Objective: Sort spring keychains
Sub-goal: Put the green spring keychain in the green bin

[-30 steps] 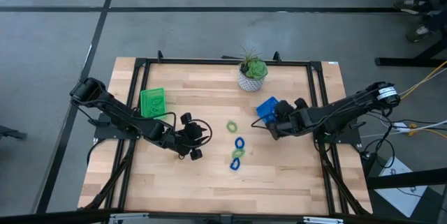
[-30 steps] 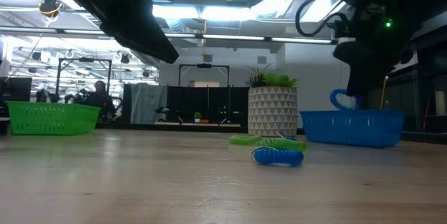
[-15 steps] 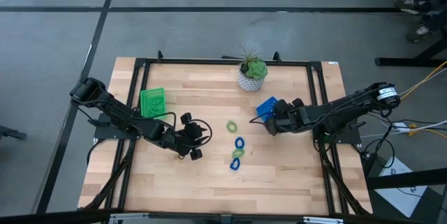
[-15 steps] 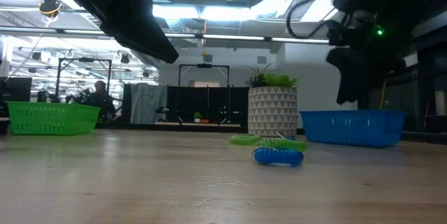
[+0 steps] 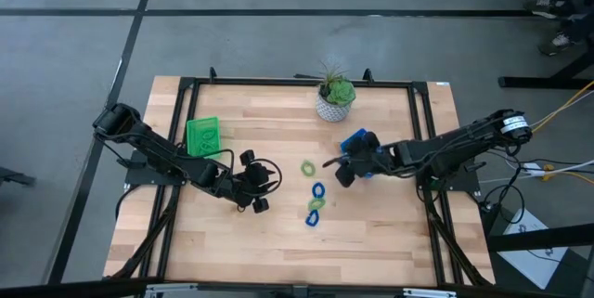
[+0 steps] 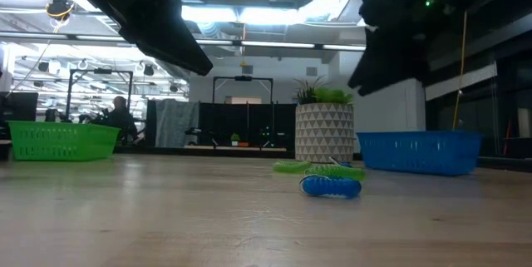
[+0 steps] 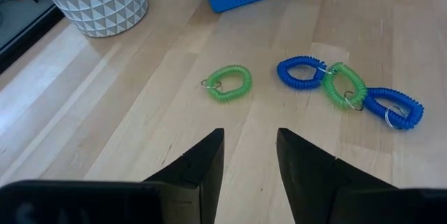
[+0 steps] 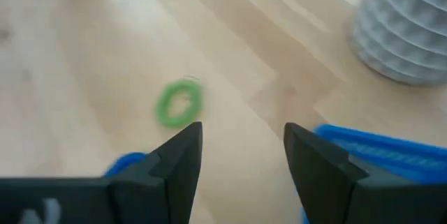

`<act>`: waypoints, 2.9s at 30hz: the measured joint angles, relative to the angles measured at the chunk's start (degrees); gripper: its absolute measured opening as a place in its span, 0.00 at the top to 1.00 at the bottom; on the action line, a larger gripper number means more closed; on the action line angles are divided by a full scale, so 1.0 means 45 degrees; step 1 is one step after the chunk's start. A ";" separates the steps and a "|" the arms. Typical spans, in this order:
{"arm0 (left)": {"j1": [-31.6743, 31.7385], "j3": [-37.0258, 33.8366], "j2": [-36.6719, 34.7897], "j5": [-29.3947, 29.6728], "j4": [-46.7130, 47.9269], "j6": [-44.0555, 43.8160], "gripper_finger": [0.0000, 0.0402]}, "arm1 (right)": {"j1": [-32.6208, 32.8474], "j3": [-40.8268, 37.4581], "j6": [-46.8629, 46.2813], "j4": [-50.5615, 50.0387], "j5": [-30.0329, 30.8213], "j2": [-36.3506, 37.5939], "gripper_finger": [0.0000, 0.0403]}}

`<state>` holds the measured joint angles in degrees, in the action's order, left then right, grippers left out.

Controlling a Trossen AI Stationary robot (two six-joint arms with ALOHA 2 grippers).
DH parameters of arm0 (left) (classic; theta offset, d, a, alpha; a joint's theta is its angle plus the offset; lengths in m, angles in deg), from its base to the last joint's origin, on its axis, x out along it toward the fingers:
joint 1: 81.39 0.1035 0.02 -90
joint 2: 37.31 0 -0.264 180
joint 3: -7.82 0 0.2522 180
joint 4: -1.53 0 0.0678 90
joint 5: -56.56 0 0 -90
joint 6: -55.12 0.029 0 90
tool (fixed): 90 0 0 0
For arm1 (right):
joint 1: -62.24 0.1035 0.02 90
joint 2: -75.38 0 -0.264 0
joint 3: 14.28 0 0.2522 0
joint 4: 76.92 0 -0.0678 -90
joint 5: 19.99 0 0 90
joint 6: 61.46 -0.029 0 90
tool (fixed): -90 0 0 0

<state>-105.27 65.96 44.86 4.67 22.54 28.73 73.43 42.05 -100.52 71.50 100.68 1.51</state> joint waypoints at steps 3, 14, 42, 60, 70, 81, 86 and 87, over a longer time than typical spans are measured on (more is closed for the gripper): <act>0.0000 0.0000 0.0000 0.0000 -0.0050 0.0010 0.68 | 0.0293 0.0000 0.0656 0.0727 -0.0073 0.0000 0.50; 0.0000 0.0000 0.1250 0.0102 -0.1685 0.1292 0.68 | 0.1054 0.0000 0.3380 0.3907 -0.0183 0.0000 0.50; 0.2424 0.2325 0.3926 -0.3944 -0.4175 0.4483 0.68 | 0.1825 0.0000 0.5165 0.6768 -0.1333 0.0000 0.50; 0.2301 0.3235 0.4755 -0.4368 -0.2426 0.6641 0.68 | 0.1925 0.0000 0.5482 0.7102 -0.2202 0.0000 0.50; 0.2385 0.3235 0.4755 -0.5222 -0.2220 0.7137 0.68 | 0.2420 0.0000 0.5758 0.7849 -0.2203 0.0000 0.50; 0.2414 0.3235 0.4750 -0.6042 -0.1446 0.7711 0.68 | 0.3175 0.0000 0.7220 0.8761 -0.2237 0.0000 0.50; 0.2498 0.3232 0.4919 -0.6321 -0.1502 0.7708 0.68 | 0.3166 0.0000 0.7454 0.8770 -0.2199 0.0000 0.50; 0.2580 0.3225 0.4968 -0.6403 -0.1484 0.7665 0.68 | 0.3165 0.0000 0.7457 0.8794 -0.2198 0.0000 0.50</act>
<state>-93.66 80.48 67.21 -24.15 15.86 63.22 87.68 42.05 -66.96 111.07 90.78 1.51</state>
